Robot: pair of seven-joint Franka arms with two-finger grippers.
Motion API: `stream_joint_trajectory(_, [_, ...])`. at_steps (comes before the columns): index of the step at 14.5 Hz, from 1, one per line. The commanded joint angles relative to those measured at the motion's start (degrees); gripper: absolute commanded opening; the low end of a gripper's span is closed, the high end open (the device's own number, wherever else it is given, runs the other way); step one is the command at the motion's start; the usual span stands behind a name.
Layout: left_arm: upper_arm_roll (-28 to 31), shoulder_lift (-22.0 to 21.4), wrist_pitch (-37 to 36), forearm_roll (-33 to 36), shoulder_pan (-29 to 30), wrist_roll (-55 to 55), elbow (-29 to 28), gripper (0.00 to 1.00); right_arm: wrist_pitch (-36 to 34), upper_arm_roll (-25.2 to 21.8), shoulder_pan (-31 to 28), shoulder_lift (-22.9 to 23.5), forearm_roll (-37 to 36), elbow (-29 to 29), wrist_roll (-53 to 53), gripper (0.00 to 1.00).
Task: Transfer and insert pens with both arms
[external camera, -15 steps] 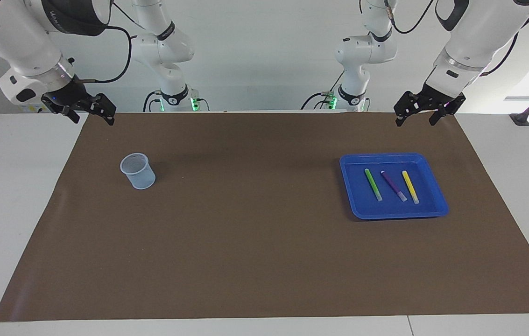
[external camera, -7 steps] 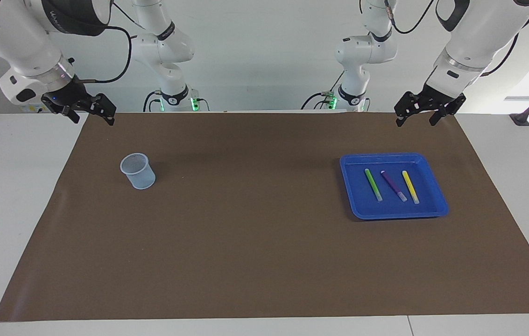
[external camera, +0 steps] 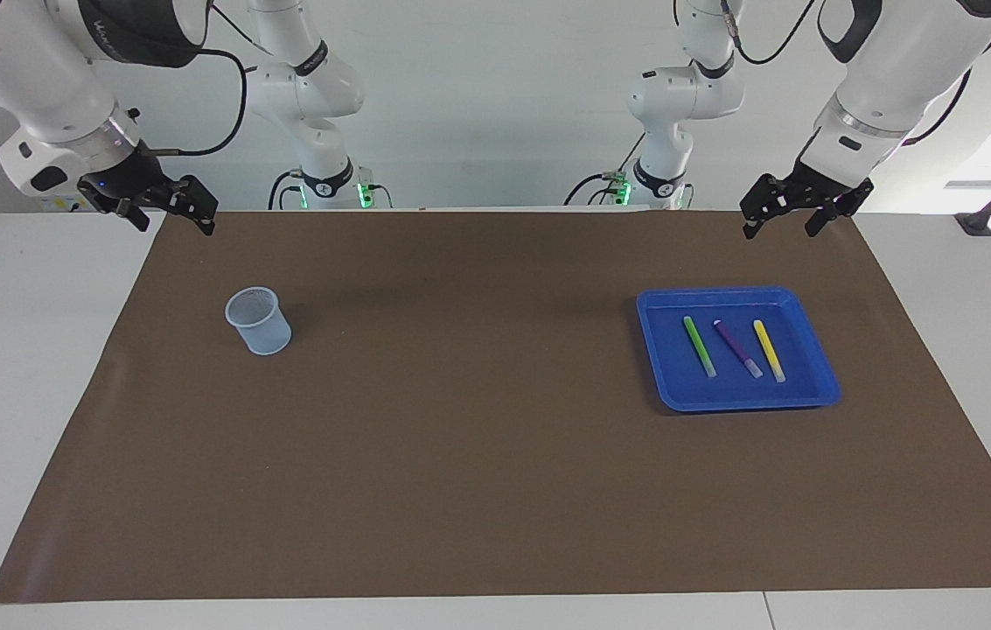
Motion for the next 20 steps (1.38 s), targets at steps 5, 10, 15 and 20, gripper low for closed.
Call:
stream_joint_trajectory(5, [0.17, -4.50, 11.18, 0.36, 6.39, 9.69, -14.65, 1.00, 0.38, 0.13, -0.35, -0.95, 1.16, -0.81, -1.01, 1.00])
stream_joint_trajectory(10, [0.17, -0.56, 22.00, 0.36, 11.48, 17.16, -21.70, 1.00, 0.38, 0.13, -0.35, -0.95, 1.16, -0.81, -1.01, 1.00])
stream_joint_trajectory(15, [0.25, 5.60, 38.59, 0.36, 13.07, 20.86, -29.33, 1.00, 0.38, 0.13, -0.35, -0.95, 1.16, -0.81, -1.01, 1.00])
stream_joint_trajectory(20, [0.25, 9.21, 42.32, 2.80, 12.98, 21.12, -30.14, 0.93, 0.56, 0.22, 0.18, -0.95, 1.16, -0.81, -1.09, 1.00])
